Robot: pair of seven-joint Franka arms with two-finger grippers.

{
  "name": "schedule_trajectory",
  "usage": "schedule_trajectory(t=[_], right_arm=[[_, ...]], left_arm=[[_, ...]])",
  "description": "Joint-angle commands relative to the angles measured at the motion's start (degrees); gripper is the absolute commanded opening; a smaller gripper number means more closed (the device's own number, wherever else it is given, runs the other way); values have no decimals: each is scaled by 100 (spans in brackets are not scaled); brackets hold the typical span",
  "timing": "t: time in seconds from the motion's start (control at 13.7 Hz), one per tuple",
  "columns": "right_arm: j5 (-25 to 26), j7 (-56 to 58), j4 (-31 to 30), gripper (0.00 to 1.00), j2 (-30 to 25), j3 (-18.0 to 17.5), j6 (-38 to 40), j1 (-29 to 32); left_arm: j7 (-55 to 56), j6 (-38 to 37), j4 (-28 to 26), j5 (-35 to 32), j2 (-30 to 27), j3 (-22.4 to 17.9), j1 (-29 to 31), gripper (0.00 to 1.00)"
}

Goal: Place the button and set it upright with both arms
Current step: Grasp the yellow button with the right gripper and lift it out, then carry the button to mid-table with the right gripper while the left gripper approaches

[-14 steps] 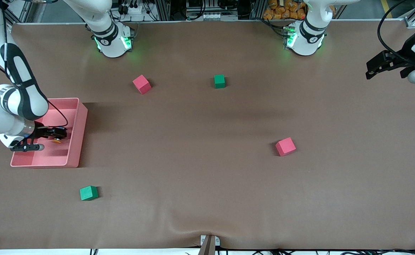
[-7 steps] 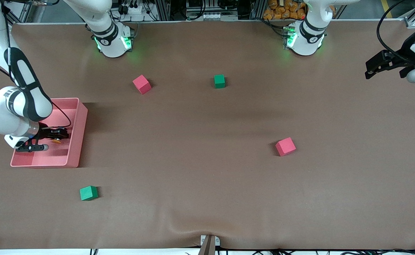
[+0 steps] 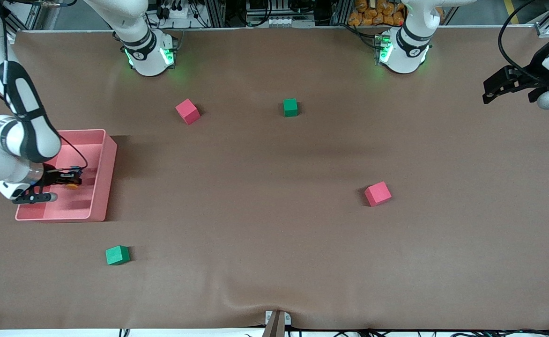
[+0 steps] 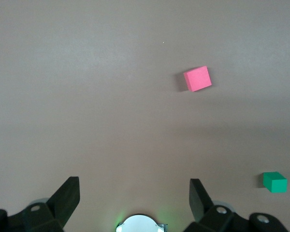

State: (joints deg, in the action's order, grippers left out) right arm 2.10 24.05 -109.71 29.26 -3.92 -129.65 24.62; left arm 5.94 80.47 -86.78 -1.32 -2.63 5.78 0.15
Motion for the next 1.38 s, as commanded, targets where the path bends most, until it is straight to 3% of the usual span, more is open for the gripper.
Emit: schedule_trajectory(t=[0.0, 0.36, 0.66, 0.87, 1.02, 1.31], right_arm=[[62, 74, 807, 0, -61, -100, 1034, 52], [18, -329, 1925, 0, -52, -126, 2240, -421], [-130, -1769, 2690, 0, -44, -144, 3409, -1448], [-788, -3095, 2858, 0, 0, -135, 3368, -2353], [-834, -3598, 3094, 0, 236, -135, 3280, -3056], [-1063, -5319, 3209, 0, 711, -144, 2123, -4173]], left_arm=[[4, -110, 56, -44, -35, 20, 29, 100], [48, -119, 47, -44, -27, 20, 38, 100], [39, -119, 39, -44, 35, 20, 12, 100], [5, -119, -14, -44, 79, 29, -23, 100], [-14, -128, -23, -44, 219, 37, -41, 100], [-22, -119, -6, -9, 491, 98, -190, 100]])
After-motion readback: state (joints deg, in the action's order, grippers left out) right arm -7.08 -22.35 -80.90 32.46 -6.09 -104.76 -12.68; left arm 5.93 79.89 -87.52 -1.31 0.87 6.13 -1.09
